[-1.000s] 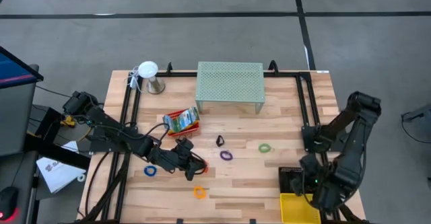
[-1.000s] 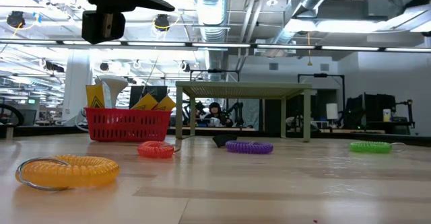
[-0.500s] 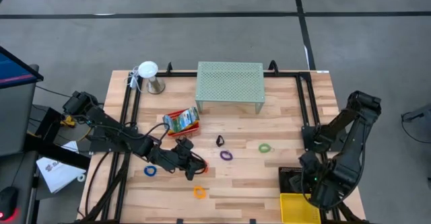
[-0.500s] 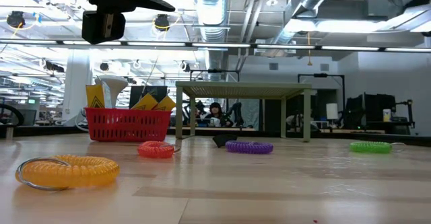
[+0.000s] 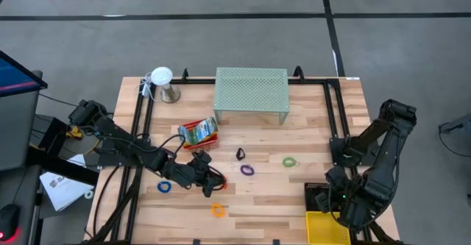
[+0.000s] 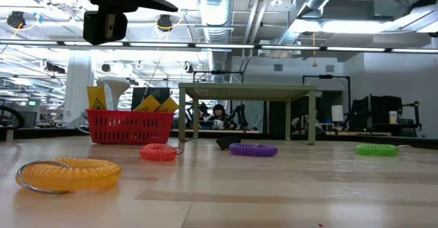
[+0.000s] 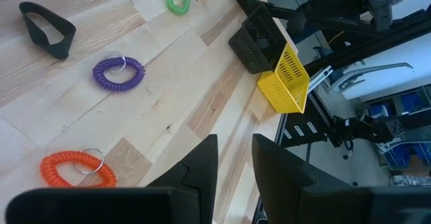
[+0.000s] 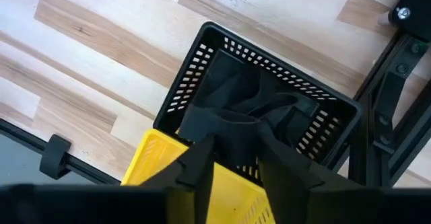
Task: Pick & Place Office Desk Supplies
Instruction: Put the black rubber band into the black bin
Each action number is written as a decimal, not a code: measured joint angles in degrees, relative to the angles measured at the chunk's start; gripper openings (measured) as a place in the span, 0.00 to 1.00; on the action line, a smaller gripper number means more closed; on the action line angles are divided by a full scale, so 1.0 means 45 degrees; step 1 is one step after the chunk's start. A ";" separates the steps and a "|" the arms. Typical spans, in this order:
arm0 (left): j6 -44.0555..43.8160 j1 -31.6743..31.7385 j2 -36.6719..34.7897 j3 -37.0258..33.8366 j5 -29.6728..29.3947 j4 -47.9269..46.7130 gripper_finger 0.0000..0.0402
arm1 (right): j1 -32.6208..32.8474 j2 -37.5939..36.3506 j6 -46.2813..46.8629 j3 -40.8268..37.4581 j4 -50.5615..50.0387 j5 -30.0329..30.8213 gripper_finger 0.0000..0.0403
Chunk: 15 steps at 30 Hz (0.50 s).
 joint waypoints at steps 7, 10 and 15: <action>0.0015 0.0000 0.0000 0.0000 0.0000 0.0000 0.22 | -0.0005 0.0000 -0.0045 0.0000 0.0485 0.0474 0.40; 0.0019 0.0000 0.0000 0.0000 0.0000 0.0000 0.22 | -0.0010 0.0000 -0.0044 -0.0004 0.0511 0.0515 0.45; 0.0029 0.0000 0.0000 0.0000 0.0000 0.0000 0.22 | -0.0029 0.0005 -0.0044 -0.0003 0.0496 0.0513 0.50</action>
